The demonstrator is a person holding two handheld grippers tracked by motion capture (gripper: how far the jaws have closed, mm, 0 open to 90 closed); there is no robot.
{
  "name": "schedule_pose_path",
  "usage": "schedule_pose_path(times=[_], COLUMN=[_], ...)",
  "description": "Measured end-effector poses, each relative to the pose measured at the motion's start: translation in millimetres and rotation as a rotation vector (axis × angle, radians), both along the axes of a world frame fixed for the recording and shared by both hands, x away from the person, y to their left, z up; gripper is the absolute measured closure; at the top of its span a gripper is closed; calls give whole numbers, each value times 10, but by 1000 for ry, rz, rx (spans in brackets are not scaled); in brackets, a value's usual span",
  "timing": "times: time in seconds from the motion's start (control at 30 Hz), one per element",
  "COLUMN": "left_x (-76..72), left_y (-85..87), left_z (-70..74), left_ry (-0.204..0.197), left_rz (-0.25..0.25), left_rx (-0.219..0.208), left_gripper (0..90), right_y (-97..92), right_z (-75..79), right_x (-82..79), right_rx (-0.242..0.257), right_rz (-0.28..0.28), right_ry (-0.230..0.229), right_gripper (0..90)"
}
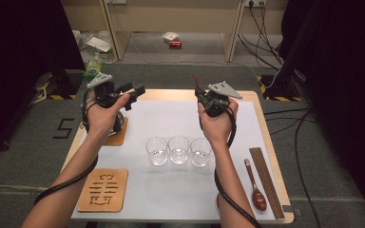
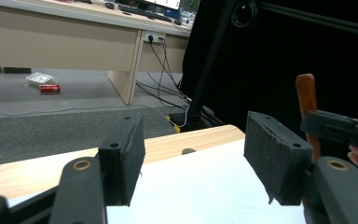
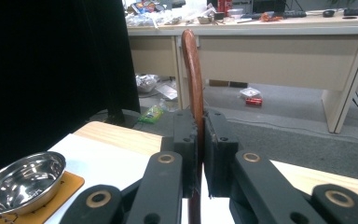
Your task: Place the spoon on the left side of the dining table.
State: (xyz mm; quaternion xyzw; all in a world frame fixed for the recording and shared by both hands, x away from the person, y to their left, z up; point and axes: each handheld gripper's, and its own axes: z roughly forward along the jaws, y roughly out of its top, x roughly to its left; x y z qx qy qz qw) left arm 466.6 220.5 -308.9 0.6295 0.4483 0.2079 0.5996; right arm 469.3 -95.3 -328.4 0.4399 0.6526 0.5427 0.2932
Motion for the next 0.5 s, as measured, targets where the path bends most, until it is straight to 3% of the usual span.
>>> schedule_pose_path(times=[0.5], left_x=[73], left_y=[-154], left_z=[41], left_ry=[2], left_rz=[-20], left_rx=[7], left_gripper=[376], right_y=[109], right_z=[3], right_x=[24], right_rx=[1], right_rz=[18], right_ry=[-3], right_gripper=[851])
